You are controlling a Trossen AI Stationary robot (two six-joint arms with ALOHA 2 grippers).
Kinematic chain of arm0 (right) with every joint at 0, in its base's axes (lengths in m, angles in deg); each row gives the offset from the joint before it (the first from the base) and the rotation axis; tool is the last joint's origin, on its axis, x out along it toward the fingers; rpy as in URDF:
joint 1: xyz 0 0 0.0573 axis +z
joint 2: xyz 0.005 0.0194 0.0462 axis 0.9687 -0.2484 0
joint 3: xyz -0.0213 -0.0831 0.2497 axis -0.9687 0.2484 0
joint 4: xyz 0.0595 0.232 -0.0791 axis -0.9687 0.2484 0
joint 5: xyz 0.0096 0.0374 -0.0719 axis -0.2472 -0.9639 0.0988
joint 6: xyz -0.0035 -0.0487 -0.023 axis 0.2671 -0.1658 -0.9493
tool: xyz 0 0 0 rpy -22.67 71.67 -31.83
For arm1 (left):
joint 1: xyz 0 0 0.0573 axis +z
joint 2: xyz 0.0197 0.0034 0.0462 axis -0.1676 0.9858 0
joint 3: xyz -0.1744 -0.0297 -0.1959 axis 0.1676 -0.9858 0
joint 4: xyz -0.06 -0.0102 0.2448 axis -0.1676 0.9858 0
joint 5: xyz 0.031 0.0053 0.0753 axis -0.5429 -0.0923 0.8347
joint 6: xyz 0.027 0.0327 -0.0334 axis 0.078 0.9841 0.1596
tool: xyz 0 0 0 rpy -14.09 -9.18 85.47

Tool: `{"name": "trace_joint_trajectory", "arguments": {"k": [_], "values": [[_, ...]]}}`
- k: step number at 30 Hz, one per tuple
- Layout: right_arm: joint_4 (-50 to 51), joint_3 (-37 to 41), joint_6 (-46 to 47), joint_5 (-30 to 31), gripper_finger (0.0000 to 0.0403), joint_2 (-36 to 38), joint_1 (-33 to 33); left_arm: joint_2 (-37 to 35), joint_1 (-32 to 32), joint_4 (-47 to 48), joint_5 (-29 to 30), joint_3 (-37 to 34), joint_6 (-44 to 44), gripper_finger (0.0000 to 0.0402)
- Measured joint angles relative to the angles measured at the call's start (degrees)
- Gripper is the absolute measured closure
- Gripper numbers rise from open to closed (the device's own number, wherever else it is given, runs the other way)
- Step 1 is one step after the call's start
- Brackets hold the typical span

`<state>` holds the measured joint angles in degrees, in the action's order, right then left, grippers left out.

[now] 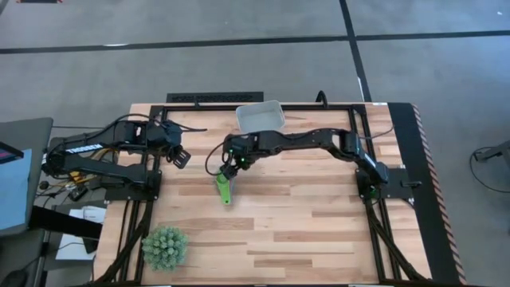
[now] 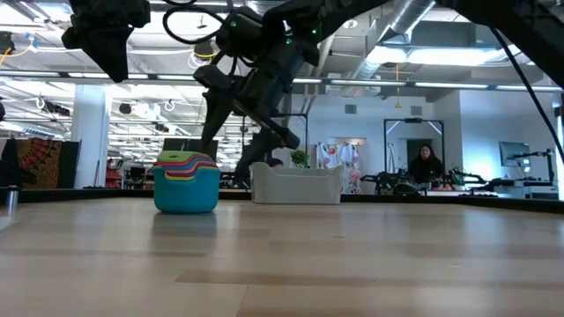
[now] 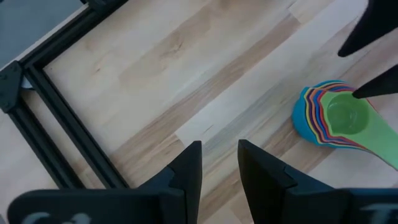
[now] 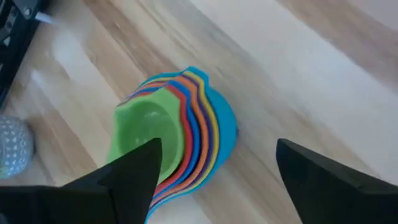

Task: Nest measuring cups in basket
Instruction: Put the stacked measuring cups in the gray bin

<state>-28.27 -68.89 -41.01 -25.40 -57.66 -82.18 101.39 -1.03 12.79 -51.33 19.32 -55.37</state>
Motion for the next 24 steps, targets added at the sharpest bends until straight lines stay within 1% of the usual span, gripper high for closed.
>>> {"name": "trace_joint_trajectory", "arguments": {"k": [4,13,15,18,21,24], "values": [[-2.6,0.1,-0.9,-0.5,0.0050,0.0,-0.8,0.0,0.0,0.0,0.0,0.0,0.0,0.0309],[-4.3,0.1,-2.6,-1.1,0.0053,0.0,-0.5,0.0,0.0,0.0,0.0,0.0,0.0,0.0309],[-4.4,0.1,-2.6,-0.1,0.0053,0.0,0.0,0.0,0.0,0.0,0.0,0.0,0.0,0.0309],[-3.4,0.1,-2.1,2.8,0.0054,0.2,0.4,0.0,-0.1,-0.2,-0.1,-0.2,0.3,0.0309],[-1.6,0.1,-1.8,3.7,0.0054,1.6,0.7,-1.8,-0.3,-4.0,-2.3,-4.1,0.7,0.0311],[2.4,0.1,-3.4,3.8,0.0058,4.0,1.3,-4.7,-0.3,-11.6,-7.3,-10.8,-0.4,0.0319]]}}
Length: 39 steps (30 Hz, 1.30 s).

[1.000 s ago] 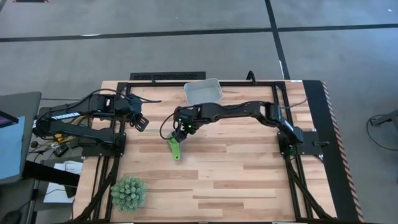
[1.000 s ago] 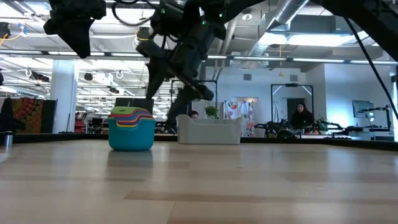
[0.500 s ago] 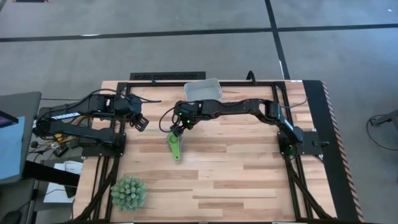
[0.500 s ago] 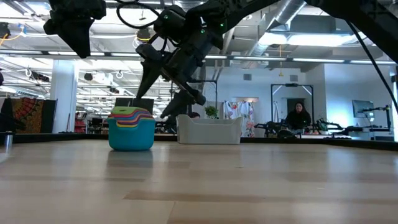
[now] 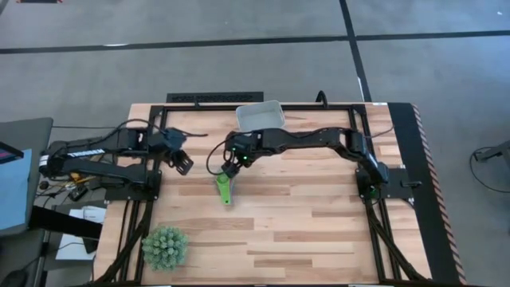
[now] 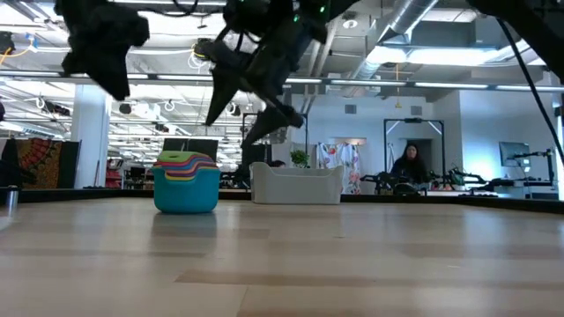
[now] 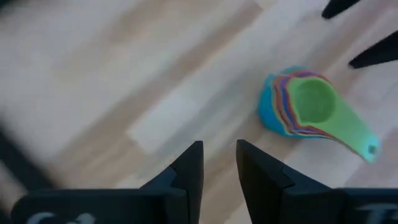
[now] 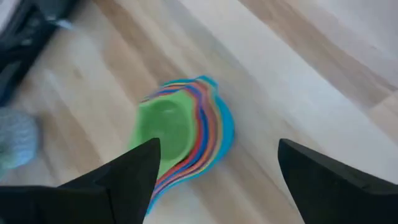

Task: Nest measuring cups in basket
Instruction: Put the stacked measuring cups in the gray bin

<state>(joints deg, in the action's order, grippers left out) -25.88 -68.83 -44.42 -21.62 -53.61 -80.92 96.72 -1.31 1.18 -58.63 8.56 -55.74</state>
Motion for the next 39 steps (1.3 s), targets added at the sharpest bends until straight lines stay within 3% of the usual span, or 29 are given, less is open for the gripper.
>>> {"name": "trace_joint_trajectory", "arguments": {"k": [5,8,14,22,31,39], "values": [[3.6,0.1,-2.1,0.9,0.0074,4.4,1.4,-4.3,0.0,-9.7,-2.1,-10.3,-6.7,0.0323],[6.1,0.0,-2.8,1.2,0.0079,8.9,1.4,-5.6,0.0,-16.7,-3.1,-15.0,-9.1,0.0305],[11.7,0.0,-3.9,1.3,0.0080,14.4,0.0,-4.7,0.0,-32.8,-10.4,-21.6,-9.7,0.0221],[15.3,0.1,-1.2,2.0,0.0080,22.0,-0.9,2.6,0.0,-41.0,-9.3,-24.1,-8.4,0.0131],[16.4,0.0,-0.3,4.2,0.0081,26.8,1.3,12.4,0.0,-54.3,-13.9,-24.8,-6.5,0.0123],[19.3,0.0,0.3,4.3,0.0081,27.4,3.8,21.5,0.0,-57.3,-14.9,-24.7,-7.1,0.0122]]}}
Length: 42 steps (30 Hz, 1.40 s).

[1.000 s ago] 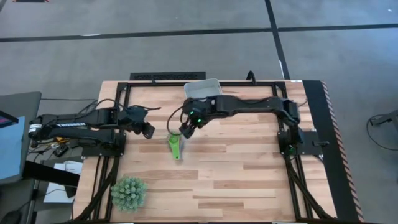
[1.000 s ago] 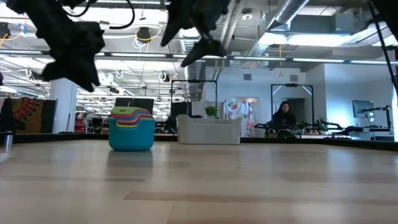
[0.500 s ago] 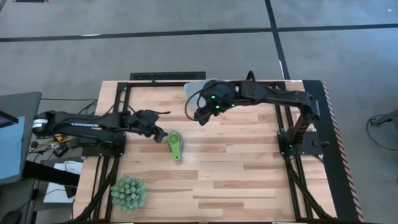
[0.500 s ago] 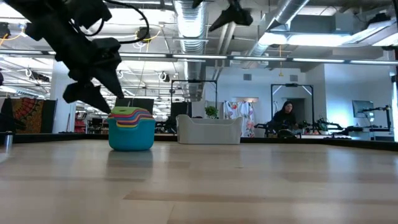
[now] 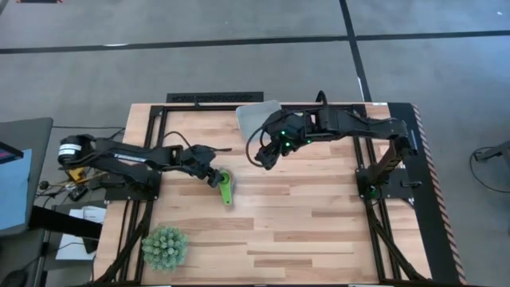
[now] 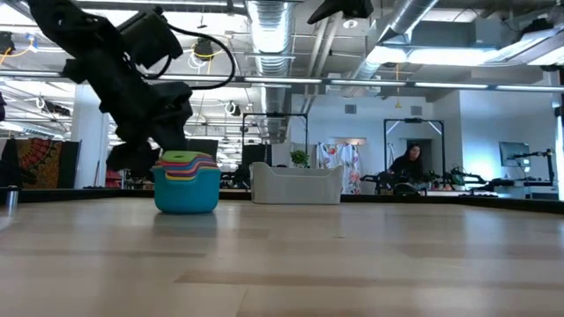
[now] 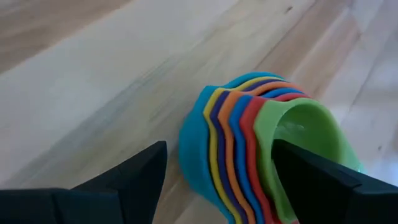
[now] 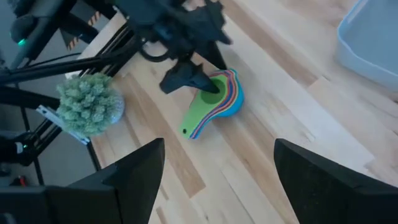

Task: Nest measuring cups in basket
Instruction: Put the stacked measuring cups in the gray bin

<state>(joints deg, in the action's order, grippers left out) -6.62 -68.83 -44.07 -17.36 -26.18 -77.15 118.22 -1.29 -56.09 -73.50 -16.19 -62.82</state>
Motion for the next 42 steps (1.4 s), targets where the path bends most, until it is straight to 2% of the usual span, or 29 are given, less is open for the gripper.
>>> {"name": "trace_joint_trajectory", "arguments": {"k": [4,10,19,24,33,36,42], "values": [[0.5,0.0,0.0,0.0,0.0081,0.0,0.9,4.0,0.0,-3.7,-2.5,0.1,0.9,0.0122],[1.0,0.0,0.0,0.0,0.0081,0.0,1.3,8.2,0.0,-6.2,-3.0,0.2,0.4,0.0135],[3.0,0.0,0.5,0.0,0.0081,0.0,1.6,11.5,0.0,-8.7,-3.6,0.4,-0.7,0.0254],[4.5,0.0,0.6,0.1,0.0081,0.8,1.6,11.7,0.0,-9.6,-2.4,0.8,-0.9,0.0293],[8.7,0.0,1.4,4.6,0.0081,5.3,1.7,12.0,0.9,-6.8,-2.0,5.4,-0.7,0.0298],[11.8,0.0,2.0,6.3,0.0081,7.3,2.1,11.9,1.6,-5.8,-2.5,9.1,1.1,0.0300],[16.7,0.0,4.2,10.9,0.0081,11.7,4.0,11.8,3.4,2.6,-2.9,19.0,5.8,0.0301]]}}
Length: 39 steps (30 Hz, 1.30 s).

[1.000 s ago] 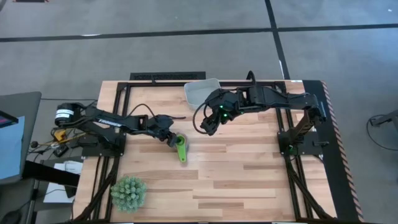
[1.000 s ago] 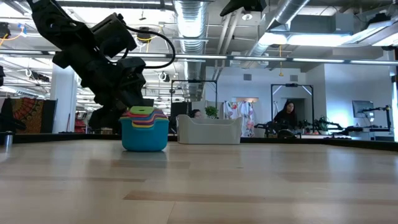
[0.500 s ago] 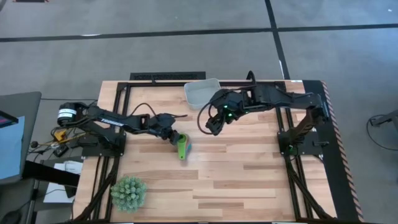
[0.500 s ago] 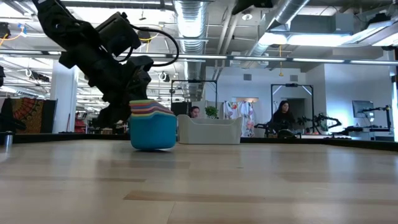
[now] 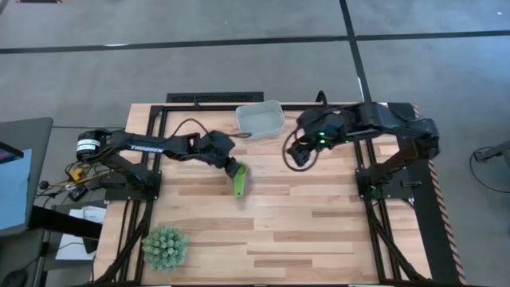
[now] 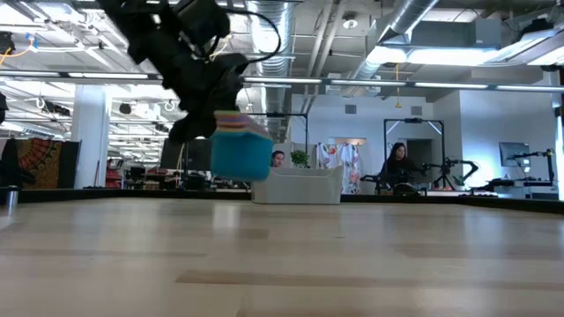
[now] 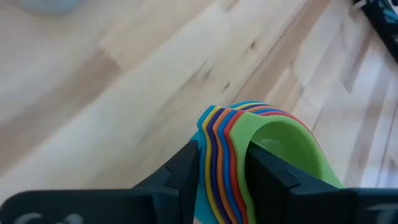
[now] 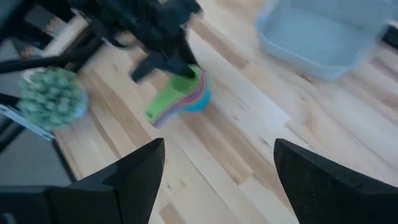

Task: Nest measuring cups in basket
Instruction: Put the stacked measuring cups in the gray bin

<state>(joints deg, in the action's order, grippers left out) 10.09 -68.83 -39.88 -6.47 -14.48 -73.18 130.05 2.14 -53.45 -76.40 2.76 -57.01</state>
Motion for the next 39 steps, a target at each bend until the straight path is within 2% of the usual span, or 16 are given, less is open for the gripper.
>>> {"name": "trace_joint_trajectory", "arguments": {"k": [6,11,15,20,26,32,36,39], "values": [[4.8,0.0,2.3,4.3,0.0081,3.4,1.5,0.0,2.6,5.5,1.0,10.4,5.3,0.0301],[7.0,0.0,4.4,7.3,0.0081,5.3,3.2,1.7,7.2,7.0,6.9,18.0,9.9,0.0301],[9.1,0.0,6.2,8.7,0.0081,5.9,4.6,5.8,11.8,6.3,10.2,23.1,10.1,0.0301],[11.3,0.1,8.1,9.2,0.0081,6.2,5.6,13.8,16.1,6.4,13.7,29.1,2.7,0.0301],[12.9,0.0,8.4,9.5,0.0081,7.1,5.8,21.9,17.0,6.0,19.0,33.3,-11.0,0.0301],[15.2,0.0,8.8,9.6,0.0081,9.3,5.8,25.5,15.8,5.2,31.2,34.7,-21.4,0.0301],[16.3,0.0,8.8,9.9,0.0081,10.6,5.8,26.2,14.8,4.6,35.1,34.6,-27.2,0.0301],[16.3,0.0,8.8,10.1,0.0081,11.7,5.8,27.2,13.9,4.2,37.9,34.6,-28.3,0.0301]]}}
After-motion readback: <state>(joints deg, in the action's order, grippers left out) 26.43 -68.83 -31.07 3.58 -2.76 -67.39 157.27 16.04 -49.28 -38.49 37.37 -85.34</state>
